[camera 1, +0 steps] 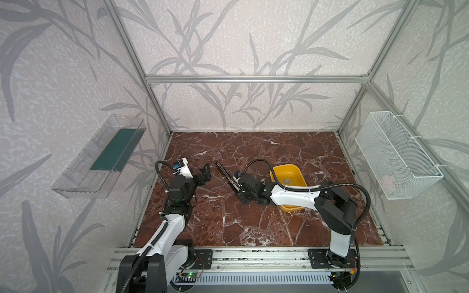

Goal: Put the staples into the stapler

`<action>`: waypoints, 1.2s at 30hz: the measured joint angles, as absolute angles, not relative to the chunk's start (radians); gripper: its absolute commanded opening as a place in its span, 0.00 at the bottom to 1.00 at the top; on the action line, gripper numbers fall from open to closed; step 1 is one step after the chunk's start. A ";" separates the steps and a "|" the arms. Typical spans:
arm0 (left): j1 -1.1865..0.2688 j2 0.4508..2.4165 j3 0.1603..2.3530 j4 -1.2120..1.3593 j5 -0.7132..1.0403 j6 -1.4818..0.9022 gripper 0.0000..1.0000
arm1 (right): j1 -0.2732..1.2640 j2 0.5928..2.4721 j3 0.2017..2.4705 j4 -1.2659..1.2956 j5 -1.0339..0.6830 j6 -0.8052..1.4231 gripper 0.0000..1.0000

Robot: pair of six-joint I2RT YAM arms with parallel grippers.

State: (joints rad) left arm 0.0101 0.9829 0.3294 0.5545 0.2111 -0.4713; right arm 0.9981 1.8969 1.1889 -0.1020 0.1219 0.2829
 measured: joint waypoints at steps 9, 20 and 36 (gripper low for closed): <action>0.010 0.984 0.329 0.555 0.211 -0.471 0.99 | 1.008 1.875 1.184 -0.125 0.123 0.283 0.39; 0.008 1.089 0.379 0.494 0.124 -0.591 0.99 | 1.031 1.803 1.127 -0.097 0.159 0.252 0.47; -0.013 1.090 0.537 0.233 0.096 -0.687 0.99 | 1.047 1.819 1.043 0.011 0.194 0.225 0.35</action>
